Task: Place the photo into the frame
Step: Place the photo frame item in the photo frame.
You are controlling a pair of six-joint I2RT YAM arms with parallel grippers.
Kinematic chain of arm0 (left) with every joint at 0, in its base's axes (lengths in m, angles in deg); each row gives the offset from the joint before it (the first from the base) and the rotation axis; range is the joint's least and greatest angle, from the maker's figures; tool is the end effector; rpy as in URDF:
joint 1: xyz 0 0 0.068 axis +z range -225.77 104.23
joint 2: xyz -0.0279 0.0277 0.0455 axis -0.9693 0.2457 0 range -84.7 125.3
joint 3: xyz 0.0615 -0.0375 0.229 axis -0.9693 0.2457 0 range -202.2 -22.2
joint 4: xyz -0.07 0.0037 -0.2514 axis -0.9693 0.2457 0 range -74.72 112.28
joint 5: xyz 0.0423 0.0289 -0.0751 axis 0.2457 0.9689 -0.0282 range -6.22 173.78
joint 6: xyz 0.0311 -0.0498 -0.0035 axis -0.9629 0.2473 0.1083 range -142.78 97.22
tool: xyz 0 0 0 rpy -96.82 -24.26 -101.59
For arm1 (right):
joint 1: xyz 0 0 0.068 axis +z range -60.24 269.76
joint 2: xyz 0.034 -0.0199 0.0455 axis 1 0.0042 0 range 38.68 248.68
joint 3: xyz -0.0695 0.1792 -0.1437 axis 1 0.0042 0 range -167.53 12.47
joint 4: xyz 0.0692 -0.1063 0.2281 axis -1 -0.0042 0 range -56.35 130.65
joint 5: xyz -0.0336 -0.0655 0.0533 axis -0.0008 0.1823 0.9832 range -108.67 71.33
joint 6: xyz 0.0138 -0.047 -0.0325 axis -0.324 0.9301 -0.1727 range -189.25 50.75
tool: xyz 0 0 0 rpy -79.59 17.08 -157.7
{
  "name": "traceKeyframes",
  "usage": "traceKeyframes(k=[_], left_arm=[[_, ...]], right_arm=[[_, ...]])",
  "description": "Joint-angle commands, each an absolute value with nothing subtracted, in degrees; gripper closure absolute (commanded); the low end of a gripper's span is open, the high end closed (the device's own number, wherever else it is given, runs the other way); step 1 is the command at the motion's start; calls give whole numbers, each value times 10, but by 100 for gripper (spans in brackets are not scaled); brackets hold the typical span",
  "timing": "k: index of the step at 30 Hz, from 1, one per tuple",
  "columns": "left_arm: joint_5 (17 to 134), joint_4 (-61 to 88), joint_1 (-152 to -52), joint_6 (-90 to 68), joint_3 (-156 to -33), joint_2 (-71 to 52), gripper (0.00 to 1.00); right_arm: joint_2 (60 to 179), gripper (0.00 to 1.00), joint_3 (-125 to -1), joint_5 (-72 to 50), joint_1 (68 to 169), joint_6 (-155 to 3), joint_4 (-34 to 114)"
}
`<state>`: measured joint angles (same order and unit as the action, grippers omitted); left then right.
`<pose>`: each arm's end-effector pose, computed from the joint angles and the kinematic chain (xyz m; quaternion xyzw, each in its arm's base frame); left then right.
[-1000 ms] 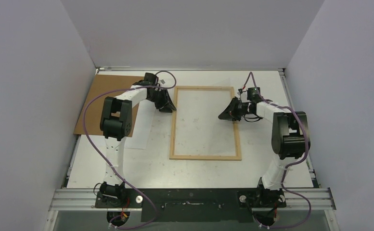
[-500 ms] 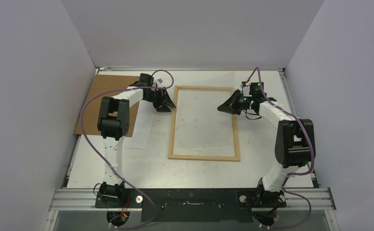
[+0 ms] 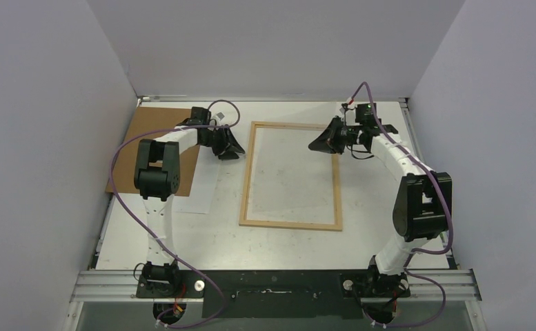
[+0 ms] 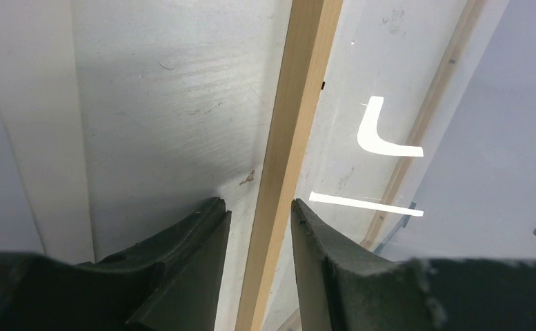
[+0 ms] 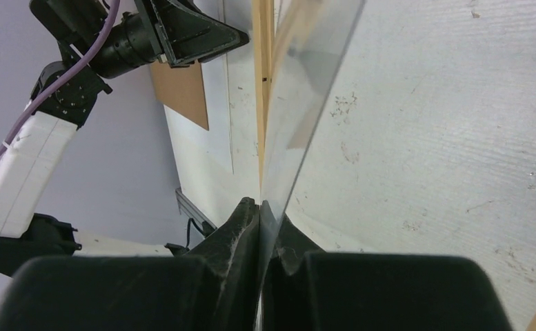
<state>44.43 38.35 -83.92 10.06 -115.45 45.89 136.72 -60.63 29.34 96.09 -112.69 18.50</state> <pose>0.4449 -0.0911 0.0946 -0.1107 0.9077 -0.3891 0.1113 0.3632 0.0722 0.2175 0.1295 0.8534 0.4841 0.1439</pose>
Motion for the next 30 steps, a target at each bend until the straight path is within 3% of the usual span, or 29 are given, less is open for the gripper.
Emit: traceKeyframes(k=[1,7,30], left_arm=[[502,389,-834,69,-1152,483,61],[507,388,-835,66,-1154,486,61],[585,395,-806,82,-1126,456,62]], right_arm=[[1339,100,-669,300,961,-1062,84],[1334,100,-688,309,962,-1064,60],[1345,100,-699,329,1012,-1252,247]])
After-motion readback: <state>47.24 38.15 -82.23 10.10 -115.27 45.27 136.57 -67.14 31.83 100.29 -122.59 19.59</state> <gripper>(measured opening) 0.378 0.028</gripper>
